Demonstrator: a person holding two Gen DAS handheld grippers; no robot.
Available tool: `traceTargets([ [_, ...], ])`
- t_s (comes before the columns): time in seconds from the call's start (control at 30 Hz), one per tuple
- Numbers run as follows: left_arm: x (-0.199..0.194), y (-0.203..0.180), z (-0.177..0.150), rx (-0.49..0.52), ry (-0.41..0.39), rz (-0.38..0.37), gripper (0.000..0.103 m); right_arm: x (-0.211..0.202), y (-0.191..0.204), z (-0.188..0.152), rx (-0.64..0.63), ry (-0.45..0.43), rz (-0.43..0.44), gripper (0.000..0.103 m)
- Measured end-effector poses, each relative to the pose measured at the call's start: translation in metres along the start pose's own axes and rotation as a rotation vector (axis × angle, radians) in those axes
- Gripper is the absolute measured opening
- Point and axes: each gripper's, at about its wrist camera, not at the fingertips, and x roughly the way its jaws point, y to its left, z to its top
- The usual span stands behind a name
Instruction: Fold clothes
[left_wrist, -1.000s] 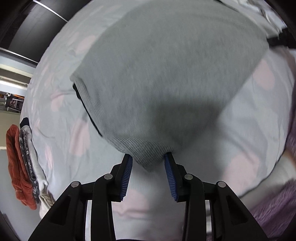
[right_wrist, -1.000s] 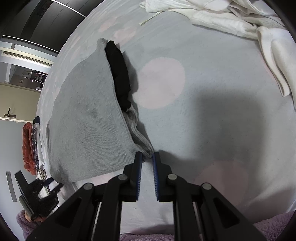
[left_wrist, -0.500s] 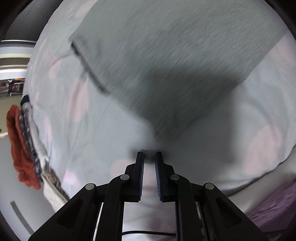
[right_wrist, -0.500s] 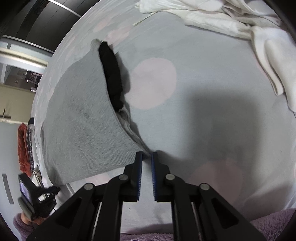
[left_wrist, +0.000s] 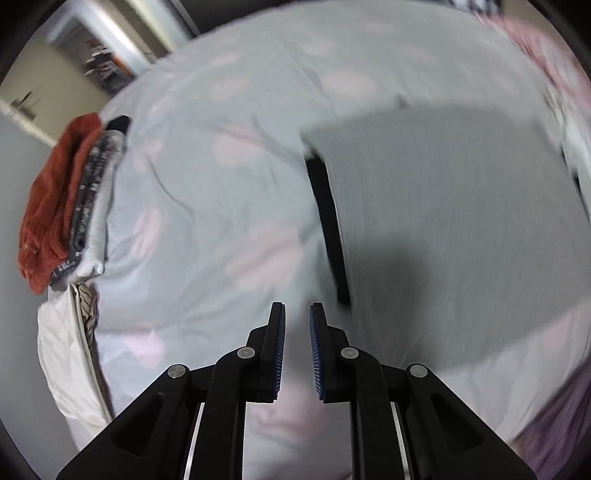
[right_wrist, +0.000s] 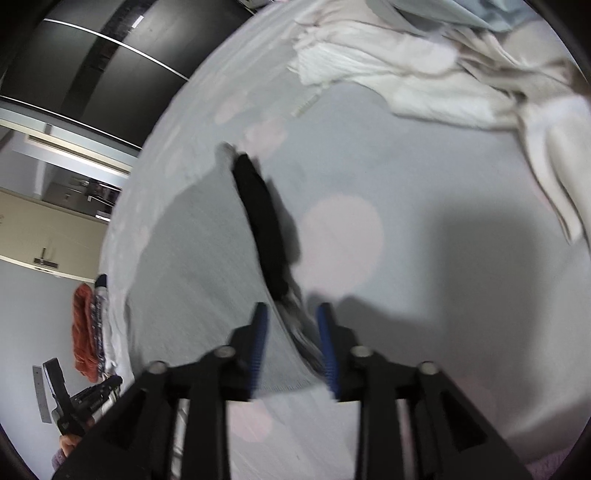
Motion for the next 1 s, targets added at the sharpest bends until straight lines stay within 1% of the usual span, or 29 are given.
traceTargets([
  [0.1,-0.005,-0.031,-0.001,-0.078,-0.066,0.007,0.015,0.002,0.009,0.009,-0.045,-0.039,0.0,0.034],
  [0.27,0.042,0.009,0.033,-0.124,-0.145,-0.019,0.015,0.005,0.009,0.024,-0.07,-0.085,-0.007,0.034],
  [0.33,0.046,0.003,0.034,-0.111,-0.165,0.001,0.015,0.005,0.008,0.029,-0.075,-0.101,-0.01,0.034],
  [0.43,0.054,0.01,0.046,-0.099,-0.193,0.02,0.015,0.007,0.006,0.038,-0.083,-0.126,-0.013,0.034],
  [0.47,0.058,0.01,0.047,-0.099,-0.198,0.025,0.015,0.007,0.006,0.041,-0.086,-0.135,-0.014,0.034],
  [0.53,0.069,0.016,0.046,-0.114,-0.185,0.026,0.015,0.008,0.005,0.047,-0.09,-0.151,-0.014,0.039],
  [0.57,0.074,0.018,0.049,-0.123,-0.175,0.028,0.015,0.01,0.005,0.052,-0.09,-0.159,-0.003,0.043],
  [0.6,0.079,0.02,0.053,-0.131,-0.165,0.029,0.016,0.011,0.006,0.054,-0.09,-0.164,0.005,0.045],
  [0.7,0.091,0.028,0.06,-0.163,-0.151,0.011,0.016,0.017,0.01,0.063,-0.103,-0.175,0.032,0.047],
  [0.8,0.094,0.035,0.066,-0.191,-0.154,-0.022,0.016,0.02,0.011,0.069,-0.117,-0.186,0.033,0.048],
  [0.9,0.098,0.032,0.073,-0.177,-0.166,-0.026,0.016,0.027,0.01,0.076,-0.12,-0.169,0.022,0.048],
  [0.93,0.098,0.03,0.069,-0.166,-0.166,-0.022,0.016,0.03,0.01,0.078,-0.124,-0.165,0.012,0.048],
  [1.0,0.101,0.028,0.065,-0.152,-0.156,-0.011,0.016,0.035,0.011,0.08,-0.131,-0.156,0.019,0.048],
])
